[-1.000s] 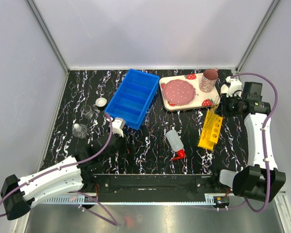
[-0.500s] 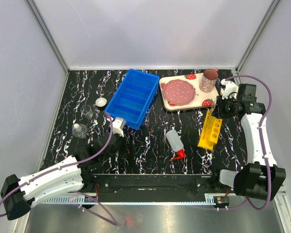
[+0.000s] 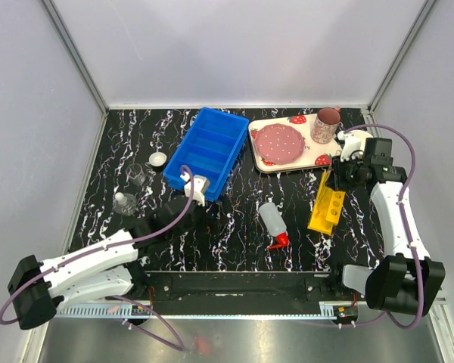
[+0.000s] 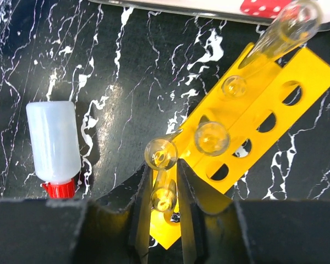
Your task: Organize the chemistry lab equipment
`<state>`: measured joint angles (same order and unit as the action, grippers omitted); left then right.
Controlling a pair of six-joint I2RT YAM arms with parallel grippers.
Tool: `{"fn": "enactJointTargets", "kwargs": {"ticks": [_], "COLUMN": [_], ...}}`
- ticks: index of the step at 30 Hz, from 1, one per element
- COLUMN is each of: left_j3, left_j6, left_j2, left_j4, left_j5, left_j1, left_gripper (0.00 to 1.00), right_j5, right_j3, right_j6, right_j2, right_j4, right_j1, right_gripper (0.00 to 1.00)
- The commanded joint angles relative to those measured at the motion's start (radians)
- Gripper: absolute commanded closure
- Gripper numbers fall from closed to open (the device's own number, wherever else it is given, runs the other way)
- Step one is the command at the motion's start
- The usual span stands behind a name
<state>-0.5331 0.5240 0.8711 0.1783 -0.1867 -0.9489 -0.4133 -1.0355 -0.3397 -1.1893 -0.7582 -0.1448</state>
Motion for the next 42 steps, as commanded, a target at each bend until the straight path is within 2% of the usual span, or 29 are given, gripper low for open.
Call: {"fn": "enactJointTargets", "kwargs": {"ticks": [1, 7, 10, 11, 13, 14, 18, 21, 22, 27, 33, 42], "left_j3": [-0.129, -0.321, -0.421, -0.442, -0.503, -0.528, -0.655, -0.755, -0.804, -0.924, -1.045, -1.128], "left_j6": [-0.051, -0.107, -0.139, -0.145, -0.17, -0.179, -0.231, -0.265, -0.271, -0.314, -0.346, -0.364], "left_j2": [0.103, 0.317, 0.42, 0.445, 0.515, 0.541, 0.678, 0.787, 0.839, 1.005, 1.132, 1.238], "left_j4": [0.01, 0.11, 0.167, 0.177, 0.206, 0.22, 0.292, 0.342, 0.369, 0.435, 0.48, 0.52], "left_j5": [0.003, 0.033, 0.032, 0.026, 0.018, 0.013, -0.008, -0.019, -0.029, -0.033, -0.04, -0.077], "left_j1": [0.007, 0.007, 0.009, 0.009, 0.013, 0.016, 0.038, 0.059, 0.067, 0.122, 0.177, 0.21], "left_gripper": [0.01, 0.01, 0.03, 0.04, 0.06, 0.08, 0.16, 0.23, 0.28, 0.36, 0.4, 0.4], "right_j5": [-0.027, -0.044, -0.07, -0.074, -0.081, -0.078, -0.109, -0.226, -0.261, -0.453, -0.498, -0.51], "right_j3": [0.04, 0.04, 0.029, 0.031, 0.028, 0.025, 0.014, 0.029, 0.04, 0.112, 0.134, 0.132], "right_j6": [-0.018, -0.024, -0.047, -0.054, -0.061, -0.065, -0.064, -0.036, -0.03, 0.002, 0.01, 0.015], "right_j2": [0.014, 0.071, 0.118, 0.149, 0.178, 0.203, 0.246, 0.264, 0.263, 0.249, 0.284, 0.284], "right_j4": [-0.01, -0.027, -0.046, -0.047, -0.052, -0.053, -0.05, -0.017, -0.003, 0.063, 0.076, 0.076], "right_j1": [0.013, 0.013, 0.013, 0.013, 0.01, 0.007, -0.022, -0.073, -0.087, -0.177, -0.196, -0.207], "right_gripper": [0.67, 0.56, 0.43, 0.34, 0.26, 0.19, 0.07, 0.03, 0.03, 0.03, 0.02, 0.02]}}
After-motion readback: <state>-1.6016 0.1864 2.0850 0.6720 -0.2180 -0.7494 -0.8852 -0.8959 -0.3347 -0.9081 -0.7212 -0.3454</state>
